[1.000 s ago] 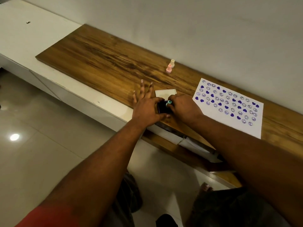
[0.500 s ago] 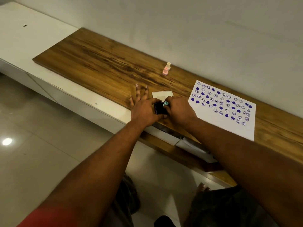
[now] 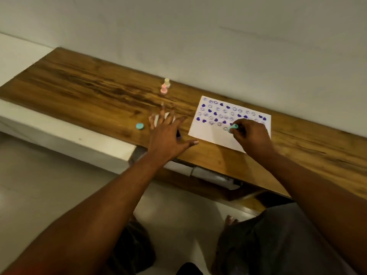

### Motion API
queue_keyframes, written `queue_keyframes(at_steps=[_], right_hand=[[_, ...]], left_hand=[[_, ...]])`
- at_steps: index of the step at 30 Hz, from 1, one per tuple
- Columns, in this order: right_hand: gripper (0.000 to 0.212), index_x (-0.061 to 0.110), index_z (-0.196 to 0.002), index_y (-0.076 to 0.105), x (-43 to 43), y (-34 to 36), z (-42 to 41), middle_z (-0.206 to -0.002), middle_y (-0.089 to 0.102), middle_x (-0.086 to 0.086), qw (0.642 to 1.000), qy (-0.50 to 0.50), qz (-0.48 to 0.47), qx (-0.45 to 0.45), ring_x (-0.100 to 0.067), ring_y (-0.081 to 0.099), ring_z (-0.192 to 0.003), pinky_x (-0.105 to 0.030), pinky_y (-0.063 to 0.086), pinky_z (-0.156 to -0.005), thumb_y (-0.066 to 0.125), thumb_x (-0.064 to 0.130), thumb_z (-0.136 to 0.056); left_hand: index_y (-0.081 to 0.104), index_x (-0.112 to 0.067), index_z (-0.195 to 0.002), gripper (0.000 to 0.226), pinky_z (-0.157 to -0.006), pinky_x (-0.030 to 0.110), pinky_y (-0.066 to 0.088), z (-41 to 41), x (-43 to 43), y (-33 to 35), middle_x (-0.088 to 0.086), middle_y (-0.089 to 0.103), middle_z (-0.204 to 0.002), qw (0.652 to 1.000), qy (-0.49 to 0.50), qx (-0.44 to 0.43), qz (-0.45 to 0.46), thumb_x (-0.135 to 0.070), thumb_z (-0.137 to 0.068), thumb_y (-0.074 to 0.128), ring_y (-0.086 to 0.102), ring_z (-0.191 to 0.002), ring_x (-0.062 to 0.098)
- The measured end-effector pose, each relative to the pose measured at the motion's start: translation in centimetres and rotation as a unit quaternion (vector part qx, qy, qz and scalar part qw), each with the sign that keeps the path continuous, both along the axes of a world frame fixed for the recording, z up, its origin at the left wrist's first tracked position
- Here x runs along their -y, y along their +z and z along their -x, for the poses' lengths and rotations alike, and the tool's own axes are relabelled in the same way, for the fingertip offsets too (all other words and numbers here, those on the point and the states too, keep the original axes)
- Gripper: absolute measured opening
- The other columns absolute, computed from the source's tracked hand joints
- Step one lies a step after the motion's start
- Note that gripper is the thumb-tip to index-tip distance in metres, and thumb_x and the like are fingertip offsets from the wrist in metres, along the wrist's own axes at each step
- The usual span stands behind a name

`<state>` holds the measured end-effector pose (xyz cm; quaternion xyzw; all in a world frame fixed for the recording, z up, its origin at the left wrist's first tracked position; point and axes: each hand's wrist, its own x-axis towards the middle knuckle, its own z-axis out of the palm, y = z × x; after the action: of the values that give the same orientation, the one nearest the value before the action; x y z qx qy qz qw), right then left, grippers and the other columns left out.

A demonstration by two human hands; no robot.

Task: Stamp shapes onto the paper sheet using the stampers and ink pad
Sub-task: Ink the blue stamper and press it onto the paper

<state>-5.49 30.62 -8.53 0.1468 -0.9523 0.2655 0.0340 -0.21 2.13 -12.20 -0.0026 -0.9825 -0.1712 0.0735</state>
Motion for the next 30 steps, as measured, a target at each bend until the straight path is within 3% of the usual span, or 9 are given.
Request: queue_keyframes(at_steps=[4, 8, 10, 15, 23, 28, 30], right_hand=[[0.026, 0.012, -0.114, 0.073, -9.2, -0.8, 0.3, -0.102, 0.075, -0.008, 0.996, -0.073, -0.058, 0.018, -0.019, 0.064, -0.08, -0.034, 0.052, -0.069, 0.07, 0.028, -0.095], [0.024, 0.009, -0.112, 0.073, -12.5, -2.1, 1.1, -0.102, 0.075, -0.01, 0.994, -0.093, -0.056, 0.019, -0.017, 0.059, -0.075, -0.025, 0.038, -0.062, 0.072, 0.024, -0.093], [0.023, 0.01, -0.11, 0.073, -12.7, -2.6, 1.5, -0.101, 0.075, -0.01, 0.995, -0.083, -0.058, 0.012, -0.019, 0.061, -0.074, -0.024, 0.037, -0.061, 0.072, 0.024, -0.092], [0.025, 0.01, -0.111, 0.072, -13.3, -4.1, 2.1, -0.1, 0.075, -0.011, 0.996, -0.074, -0.057, -0.007, -0.027, 0.068, -0.081, -0.029, 0.042, -0.067, 0.07, 0.027, -0.092], [0.028, 0.01, -0.114, 0.071, -13.5, -4.0, 2.7, -0.103, 0.075, -0.011, 0.996, -0.065, -0.058, -0.005, -0.026, 0.068, -0.084, -0.03, 0.044, -0.067, 0.069, 0.029, -0.094], [0.021, 0.014, -0.107, 0.072, -12.2, 2.3, 3.9, -0.092, 0.07, 0.001, 0.983, -0.082, 0.024, -0.162, -0.015, 0.063, -0.076, -0.03, 0.049, -0.069, 0.064, 0.031, -0.097], [0.022, 0.013, -0.107, 0.071, -12.1, 1.6, 3.9, -0.092, 0.072, -0.002, 0.983, -0.088, 0.021, -0.159, -0.019, 0.065, -0.077, -0.03, 0.047, -0.069, 0.063, 0.03, -0.098]], left_hand=[[0.03, -0.037, -0.163, 0.097, -0.124, 0.053, -0.012, 1.7, -10.5, -0.2, -0.001, 0.005, -0.176, 0.992, -0.119, 0.027, -0.004, -0.09, -0.083, 0.046, -0.011, -0.161, 0.023], [0.033, -0.033, -0.162, 0.094, -0.127, 0.049, -0.009, 4.8, -17.9, -1.1, 0.001, 0.011, -0.175, 0.988, -0.147, 0.047, -0.02, -0.083, -0.086, 0.054, -0.006, -0.162, 0.022], [0.036, -0.032, -0.161, 0.093, -0.129, 0.05, -0.004, 6.1, -19.9, -1.5, 0.001, 0.014, -0.175, 0.987, -0.152, 0.043, -0.029, -0.083, -0.086, 0.054, -0.004, -0.162, 0.022], [0.043, -0.036, -0.157, 0.092, -0.128, 0.053, -0.008, 7.0, -21.7, -3.9, 0.002, 0.015, -0.175, 0.988, -0.146, 0.044, -0.03, -0.087, -0.082, 0.053, -0.005, -0.162, 0.024], [0.043, -0.039, -0.156, 0.089, -0.127, 0.048, -0.012, 6.7, -21.8, -4.9, 0.003, 0.017, -0.174, 0.989, -0.134, 0.05, -0.043, -0.086, -0.082, 0.054, -0.003, -0.162, 0.024], [0.043, -0.04, -0.156, 0.092, -0.128, 0.048, -0.011, 7.0, -21.7, -5.2, 0.001, 0.016, -0.174, 0.988, -0.136, 0.06, -0.048, -0.09, -0.079, 0.052, -0.004, -0.162, 0.024], [0.042, -0.04, -0.156, 0.092, -0.128, 0.047, -0.012, 7.1, -21.7, -5.2, 0.001, 0.015, -0.175, 0.988, -0.136, 0.061, -0.049, -0.09, -0.079, 0.052, -0.004, -0.162, 0.025]])
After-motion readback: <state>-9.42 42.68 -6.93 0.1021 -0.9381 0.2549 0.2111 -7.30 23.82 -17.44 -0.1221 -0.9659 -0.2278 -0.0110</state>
